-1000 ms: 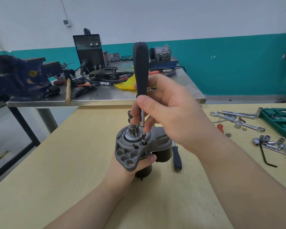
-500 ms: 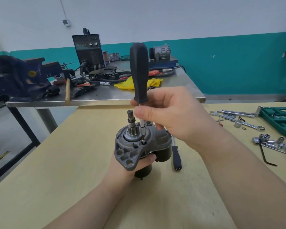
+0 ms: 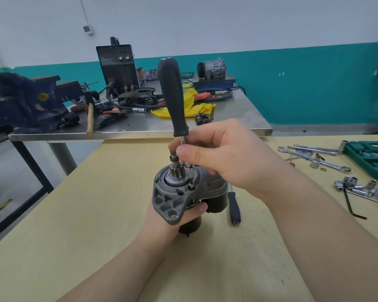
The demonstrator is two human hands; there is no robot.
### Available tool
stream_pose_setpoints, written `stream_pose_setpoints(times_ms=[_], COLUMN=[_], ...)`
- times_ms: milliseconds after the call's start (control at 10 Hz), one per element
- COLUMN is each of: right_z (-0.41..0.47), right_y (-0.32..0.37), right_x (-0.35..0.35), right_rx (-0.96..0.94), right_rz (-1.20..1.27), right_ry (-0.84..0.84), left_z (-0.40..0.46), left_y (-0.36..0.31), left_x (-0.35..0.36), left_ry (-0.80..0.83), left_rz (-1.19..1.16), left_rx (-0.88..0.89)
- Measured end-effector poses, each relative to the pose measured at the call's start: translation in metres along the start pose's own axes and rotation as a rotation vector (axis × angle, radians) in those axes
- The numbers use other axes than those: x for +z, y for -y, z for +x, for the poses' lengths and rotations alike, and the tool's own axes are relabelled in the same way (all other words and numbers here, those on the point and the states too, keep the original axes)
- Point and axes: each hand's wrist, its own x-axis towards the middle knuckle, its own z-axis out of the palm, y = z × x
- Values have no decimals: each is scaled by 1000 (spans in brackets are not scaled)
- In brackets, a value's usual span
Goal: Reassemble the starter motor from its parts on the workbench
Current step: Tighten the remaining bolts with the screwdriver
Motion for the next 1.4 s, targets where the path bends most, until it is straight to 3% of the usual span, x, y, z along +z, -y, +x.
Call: stream_pose_setpoints(times_ms=[300, 600, 800, 1000, 1100, 1200, 1400], right_z=[2, -3, 3, -2, 1, 3, 0], right_y=[-2, 2, -3, -1, -2, -5, -3], right_x=[2, -8, -1, -10, -5, 0, -5], right_rx=[-4, 40, 23, 3, -11, -16, -5], right_rz=[-58, -67, -37, -7, -22, -51, -55], right_ry=[-51, 98, -31, 62, -23, -93, 63], left_z=[-3, 2, 0, -17, -15, -7, -9], left_y=[-4, 8, -9, 15, 10, -2, 1], left_x=[-2, -1, 0, -6, -6, -5, -7], left_ry=[11, -42, 15, -8, -7, 26, 6], left_rz=[-38, 63, 52, -124, -147, -145, -118], left_rx=[-32, -36, -21, -101, -91, 26, -31])
